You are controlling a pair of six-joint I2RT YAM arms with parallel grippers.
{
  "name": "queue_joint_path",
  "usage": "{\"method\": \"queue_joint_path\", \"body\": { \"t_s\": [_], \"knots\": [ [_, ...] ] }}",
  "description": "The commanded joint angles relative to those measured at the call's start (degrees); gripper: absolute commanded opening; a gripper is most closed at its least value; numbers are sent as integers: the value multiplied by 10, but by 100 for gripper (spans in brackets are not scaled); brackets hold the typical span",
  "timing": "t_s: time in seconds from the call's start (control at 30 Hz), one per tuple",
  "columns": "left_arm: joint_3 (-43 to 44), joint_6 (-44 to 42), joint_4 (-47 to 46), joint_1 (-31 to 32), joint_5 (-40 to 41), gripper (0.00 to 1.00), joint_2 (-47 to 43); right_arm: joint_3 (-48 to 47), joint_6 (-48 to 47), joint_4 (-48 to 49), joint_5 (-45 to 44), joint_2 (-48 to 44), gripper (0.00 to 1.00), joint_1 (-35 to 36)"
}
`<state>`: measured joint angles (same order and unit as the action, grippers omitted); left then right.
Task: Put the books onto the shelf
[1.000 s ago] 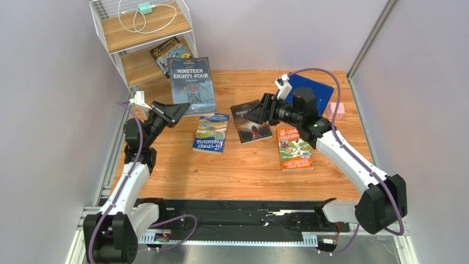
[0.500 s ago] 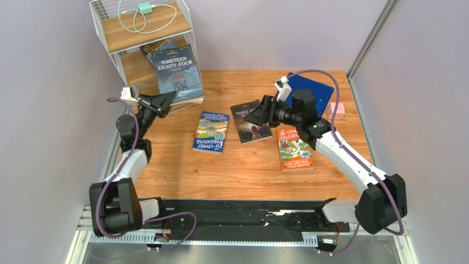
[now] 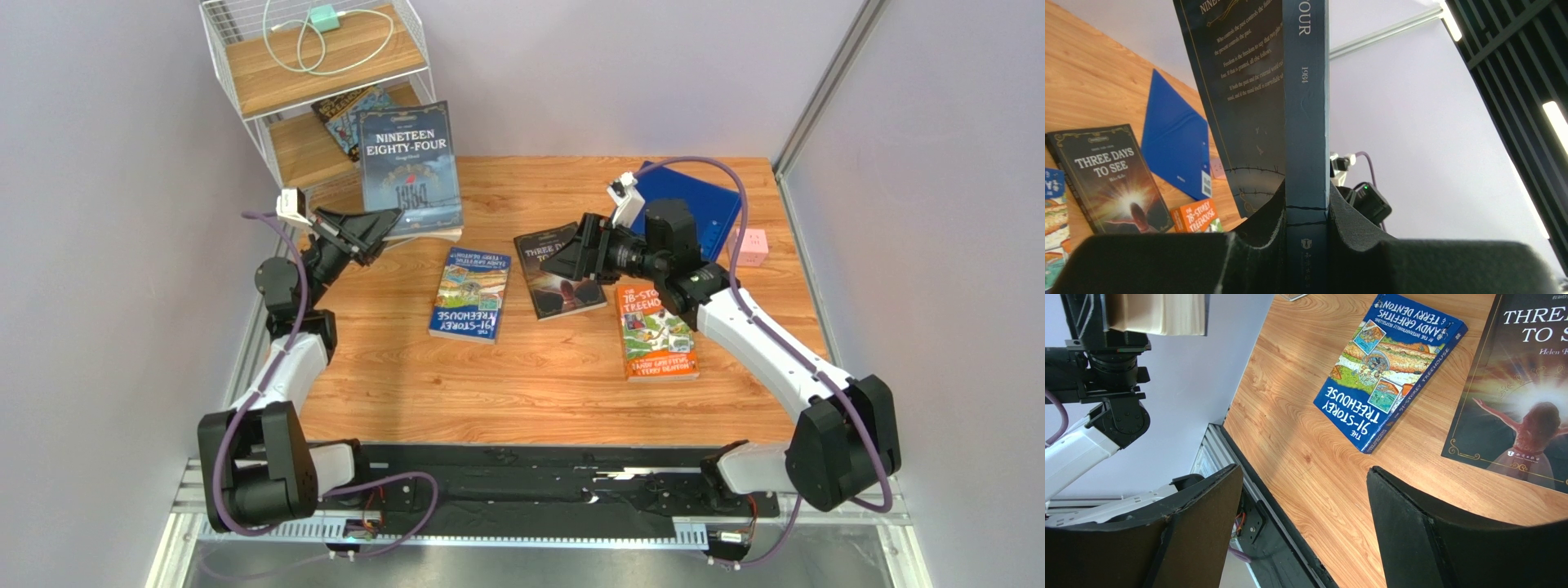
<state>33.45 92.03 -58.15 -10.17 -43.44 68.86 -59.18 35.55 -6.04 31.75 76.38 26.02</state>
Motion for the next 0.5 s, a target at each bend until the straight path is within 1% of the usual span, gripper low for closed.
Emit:
{"method": "queue_joint_path", "body": {
  "t_s": [0.0,0.07,0.17,0.3,0.47],
  "knots": [
    [43,39,-111,-4,-2,0,-30,1,7,35,10,5,80,1],
    [47,61,-126,-3,8,0,-15,1,2,29,9,1,79,1],
    [51,104,-182,-5,17,0,21,1,-7,17,6,-4,80,0],
    [43,176,-294,-11,37,0,77,4,-13,10,6,-6,80,1],
    [28,174,-293,-33,35,0,63,7,-17,9,8,-5,79,1]
  ]
}}
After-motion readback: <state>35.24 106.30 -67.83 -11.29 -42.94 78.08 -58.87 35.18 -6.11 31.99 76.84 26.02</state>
